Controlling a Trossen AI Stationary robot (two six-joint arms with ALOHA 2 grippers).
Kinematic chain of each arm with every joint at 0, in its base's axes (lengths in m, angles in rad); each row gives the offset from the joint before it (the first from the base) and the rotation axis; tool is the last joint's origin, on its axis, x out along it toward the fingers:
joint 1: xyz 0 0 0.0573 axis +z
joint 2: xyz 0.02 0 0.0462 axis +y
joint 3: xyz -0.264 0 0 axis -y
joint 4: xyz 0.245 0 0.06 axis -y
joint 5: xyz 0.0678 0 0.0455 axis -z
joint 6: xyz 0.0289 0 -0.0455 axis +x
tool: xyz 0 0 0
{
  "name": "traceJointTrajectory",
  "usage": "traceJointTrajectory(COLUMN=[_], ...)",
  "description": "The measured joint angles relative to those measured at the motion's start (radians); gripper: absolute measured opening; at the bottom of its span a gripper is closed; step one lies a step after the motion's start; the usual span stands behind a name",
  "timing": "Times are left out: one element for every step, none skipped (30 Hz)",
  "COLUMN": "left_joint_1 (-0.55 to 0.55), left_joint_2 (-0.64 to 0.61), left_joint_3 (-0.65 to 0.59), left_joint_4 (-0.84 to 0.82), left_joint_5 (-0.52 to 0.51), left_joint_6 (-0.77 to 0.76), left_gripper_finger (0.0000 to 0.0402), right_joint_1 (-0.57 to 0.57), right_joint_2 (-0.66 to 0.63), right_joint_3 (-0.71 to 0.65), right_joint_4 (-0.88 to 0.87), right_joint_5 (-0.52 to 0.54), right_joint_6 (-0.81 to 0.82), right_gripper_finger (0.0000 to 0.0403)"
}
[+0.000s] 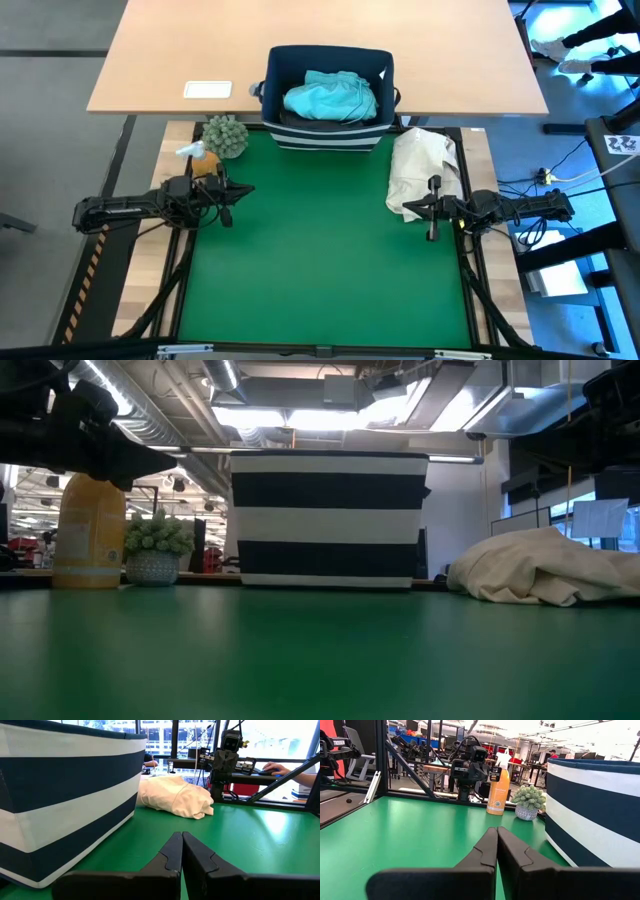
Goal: Fold laundry
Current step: Return to Home Position
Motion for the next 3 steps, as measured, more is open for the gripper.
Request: traceJointTrajectory(left_joint_1=[0.000,0.000,0.000], left_joint_2=[0.000,0.000,0.000], left_joint_3=[0.000,0.000,0.000], left_joint_4=[0.000,0.000,0.000], left_joint_5=[0.000,0.000,0.000], left_joint_6=[0.000,0.000,0.000], left_gripper_finger=[0.0000,0.0000,0.0000], right_joint_1=[0.000,0.000,0.000], right_joint_2=[0.000,0.000,0.000], right_joint_3=[0.000,0.000,0.000], right_joint_4=[0.000,0.000,0.000], right_joint_5=[0.000,0.000,0.000], right_joint_6=[0.000,0.000,0.000], right_gripper_finger=[0.0008,0.0008,0.0008])
